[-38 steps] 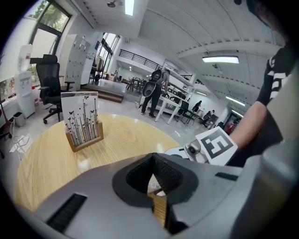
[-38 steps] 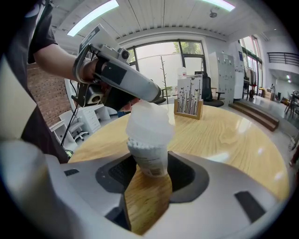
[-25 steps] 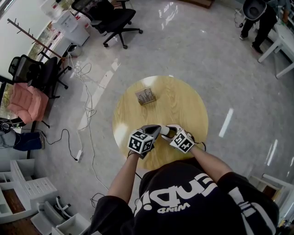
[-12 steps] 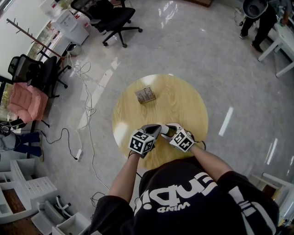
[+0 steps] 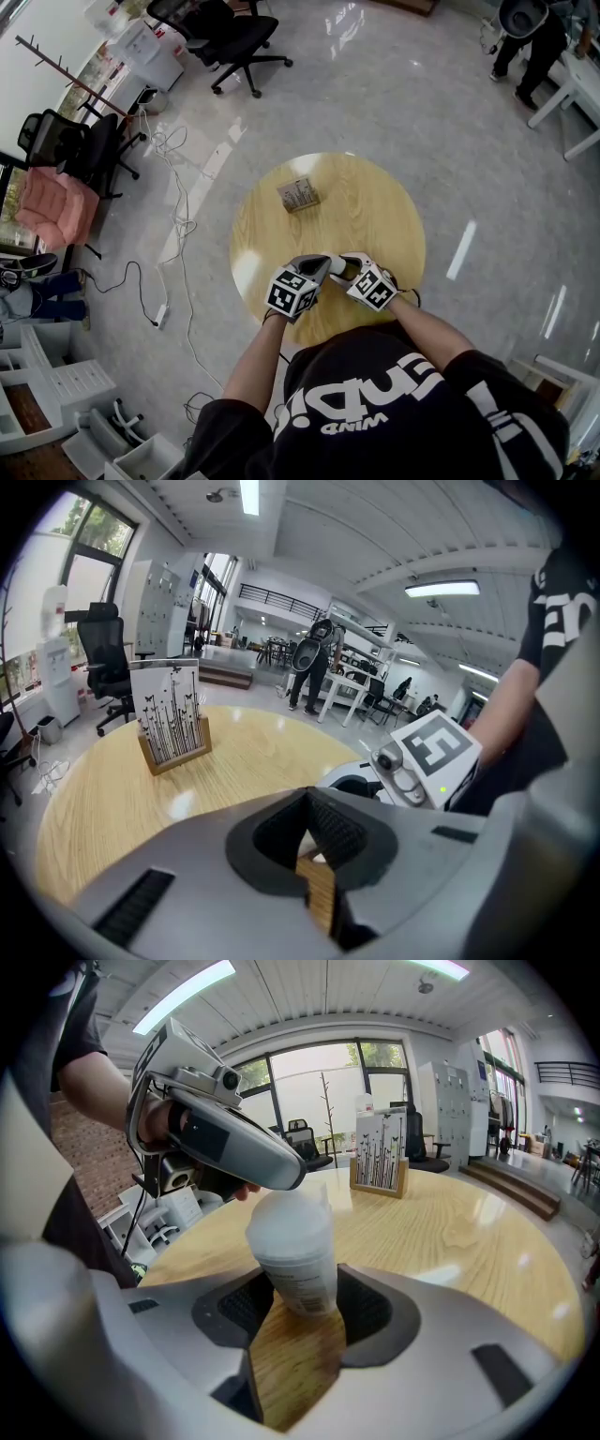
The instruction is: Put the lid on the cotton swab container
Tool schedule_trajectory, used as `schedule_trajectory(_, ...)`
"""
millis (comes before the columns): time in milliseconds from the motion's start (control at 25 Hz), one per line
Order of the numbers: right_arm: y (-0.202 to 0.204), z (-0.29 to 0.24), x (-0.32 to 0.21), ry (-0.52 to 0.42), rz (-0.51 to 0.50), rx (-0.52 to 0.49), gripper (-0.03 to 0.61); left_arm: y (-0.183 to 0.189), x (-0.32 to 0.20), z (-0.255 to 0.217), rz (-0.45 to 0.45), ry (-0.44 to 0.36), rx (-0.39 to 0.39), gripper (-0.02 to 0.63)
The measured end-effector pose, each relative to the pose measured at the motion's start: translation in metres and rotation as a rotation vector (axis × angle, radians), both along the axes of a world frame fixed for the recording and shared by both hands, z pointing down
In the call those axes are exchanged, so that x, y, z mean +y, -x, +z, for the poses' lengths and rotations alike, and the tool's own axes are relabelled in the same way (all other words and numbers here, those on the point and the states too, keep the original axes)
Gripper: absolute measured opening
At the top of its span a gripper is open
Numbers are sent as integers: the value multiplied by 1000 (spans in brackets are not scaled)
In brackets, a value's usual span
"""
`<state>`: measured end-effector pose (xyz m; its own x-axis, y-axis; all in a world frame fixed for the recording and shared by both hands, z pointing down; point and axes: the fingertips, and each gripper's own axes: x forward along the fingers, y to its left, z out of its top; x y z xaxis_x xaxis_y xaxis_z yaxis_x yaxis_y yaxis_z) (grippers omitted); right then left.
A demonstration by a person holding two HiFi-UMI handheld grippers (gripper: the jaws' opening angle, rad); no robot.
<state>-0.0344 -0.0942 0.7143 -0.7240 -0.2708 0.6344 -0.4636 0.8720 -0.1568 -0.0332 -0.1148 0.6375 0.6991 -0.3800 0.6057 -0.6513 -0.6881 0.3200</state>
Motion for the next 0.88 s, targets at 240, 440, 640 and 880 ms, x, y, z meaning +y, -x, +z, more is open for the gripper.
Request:
schedule_trajectory(240,1,-2,0,27,1,-6,201,2,-1,0,-35,14,17,8)
schedule_trajectory(440,-2,-1,4,16,-2,13,201,0,2,3,-39,6,15,8)
schedule_trajectory(640,-16,-17,6,-7,-8,18,201,0,-1,3,-52,4,21,8)
schedule_trajectory(880,-44,-42,6,-29,62,-13,201,2,-2,5,-65,-1,26,8)
